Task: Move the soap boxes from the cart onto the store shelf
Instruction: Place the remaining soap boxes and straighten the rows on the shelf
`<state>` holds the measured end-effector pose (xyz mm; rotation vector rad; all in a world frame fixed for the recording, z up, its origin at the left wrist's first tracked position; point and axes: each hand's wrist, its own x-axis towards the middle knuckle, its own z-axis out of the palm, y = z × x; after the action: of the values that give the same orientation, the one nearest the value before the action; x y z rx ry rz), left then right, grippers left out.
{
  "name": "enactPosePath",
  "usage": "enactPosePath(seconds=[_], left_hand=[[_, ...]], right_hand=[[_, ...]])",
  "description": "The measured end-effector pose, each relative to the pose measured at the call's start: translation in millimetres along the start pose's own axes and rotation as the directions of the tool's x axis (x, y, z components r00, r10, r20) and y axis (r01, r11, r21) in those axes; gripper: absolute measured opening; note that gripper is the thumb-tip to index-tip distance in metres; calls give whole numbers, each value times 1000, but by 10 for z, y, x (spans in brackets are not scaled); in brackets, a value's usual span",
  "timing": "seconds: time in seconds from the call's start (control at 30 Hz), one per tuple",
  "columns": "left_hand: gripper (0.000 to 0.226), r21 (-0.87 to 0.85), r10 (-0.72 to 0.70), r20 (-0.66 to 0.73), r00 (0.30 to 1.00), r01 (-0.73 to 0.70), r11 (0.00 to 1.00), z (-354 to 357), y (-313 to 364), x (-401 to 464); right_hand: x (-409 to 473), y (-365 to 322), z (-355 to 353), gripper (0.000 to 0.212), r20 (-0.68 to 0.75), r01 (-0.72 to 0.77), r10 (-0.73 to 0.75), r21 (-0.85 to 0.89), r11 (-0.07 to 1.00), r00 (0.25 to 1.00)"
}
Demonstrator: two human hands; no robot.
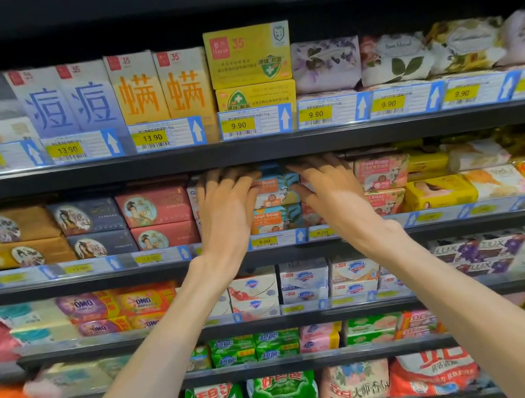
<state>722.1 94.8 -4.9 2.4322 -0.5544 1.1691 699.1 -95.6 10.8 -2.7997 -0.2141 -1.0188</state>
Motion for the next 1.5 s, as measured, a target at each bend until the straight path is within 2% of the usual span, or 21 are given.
enactPosePath(seconds=[0.13, 0.3, 0.57, 0.77, 1.5], left_hand=[[23, 16, -27, 10, 1000, 27, 1000, 18, -9, 2], [23, 40, -26, 17, 1000, 25, 999, 46, -36, 8], [26, 47, -51, 47, 998, 49, 998, 40, -44, -4], [27, 52, -62, 50, 997, 60, 997, 61, -51, -23], [26, 17, -39, 10, 999, 39, 999, 115, -79, -53]], right_hand=[[26, 6, -2, 38, 58, -18, 18, -1, 1000, 998], [32, -1, -13, 38, 62, -21, 20, 15, 1000, 998], [-7, -3, -24, 31, 9, 7, -7, -5, 1000, 1000], [-63, -22, -27, 33, -50, 27, -24, 43, 999, 998], [-60, 33, 78, 36, -69, 17, -14, 46, 999, 998]])
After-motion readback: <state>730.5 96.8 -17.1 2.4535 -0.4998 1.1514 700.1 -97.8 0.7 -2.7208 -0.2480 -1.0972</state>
